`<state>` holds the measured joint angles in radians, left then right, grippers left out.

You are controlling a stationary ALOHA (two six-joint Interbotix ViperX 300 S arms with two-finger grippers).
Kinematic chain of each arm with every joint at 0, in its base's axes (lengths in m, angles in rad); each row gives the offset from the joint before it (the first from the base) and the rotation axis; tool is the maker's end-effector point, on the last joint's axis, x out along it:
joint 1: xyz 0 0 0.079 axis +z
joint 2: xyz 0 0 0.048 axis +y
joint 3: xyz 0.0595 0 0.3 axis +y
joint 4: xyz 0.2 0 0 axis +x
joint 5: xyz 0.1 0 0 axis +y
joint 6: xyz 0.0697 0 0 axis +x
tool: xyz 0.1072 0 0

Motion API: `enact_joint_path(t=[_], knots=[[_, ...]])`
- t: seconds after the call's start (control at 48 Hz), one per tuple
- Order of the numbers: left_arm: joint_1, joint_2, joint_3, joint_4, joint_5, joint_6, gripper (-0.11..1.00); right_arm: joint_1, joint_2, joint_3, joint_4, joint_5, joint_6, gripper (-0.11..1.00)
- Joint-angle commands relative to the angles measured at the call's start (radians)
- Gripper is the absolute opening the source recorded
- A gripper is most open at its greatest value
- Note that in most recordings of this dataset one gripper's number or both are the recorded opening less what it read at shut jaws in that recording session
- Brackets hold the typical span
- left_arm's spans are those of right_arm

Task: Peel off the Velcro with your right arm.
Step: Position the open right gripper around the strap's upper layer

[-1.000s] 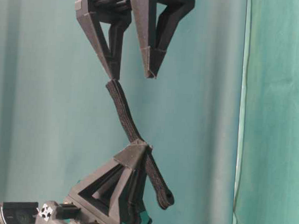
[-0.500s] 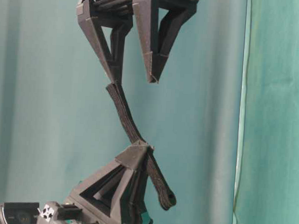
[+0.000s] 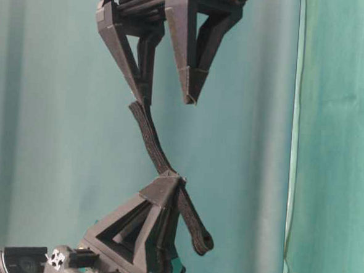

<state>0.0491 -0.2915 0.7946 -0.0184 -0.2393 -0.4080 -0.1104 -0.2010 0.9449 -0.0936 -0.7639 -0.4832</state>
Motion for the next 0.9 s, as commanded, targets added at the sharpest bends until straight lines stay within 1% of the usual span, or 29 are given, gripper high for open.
enact_joint_path(t=[0.0,0.292,0.709,0.875], knots=[[-0.002,-0.018,-0.009,-0.002,-0.012,0.0,0.1,-0.002,-0.003,-0.025,-0.003,-0.011,0.002,0.81],[-0.002,-0.018,-0.009,-0.002,-0.011,0.0,0.1,-0.002,0.014,-0.043,-0.037,-0.011,0.006,0.81],[0.0,-0.015,-0.008,-0.002,-0.011,0.0,0.1,-0.002,0.017,-0.048,-0.038,-0.011,0.006,0.81],[0.006,-0.012,-0.003,-0.005,-0.011,-0.018,0.1,-0.002,0.018,-0.048,-0.038,-0.011,0.003,0.81]])
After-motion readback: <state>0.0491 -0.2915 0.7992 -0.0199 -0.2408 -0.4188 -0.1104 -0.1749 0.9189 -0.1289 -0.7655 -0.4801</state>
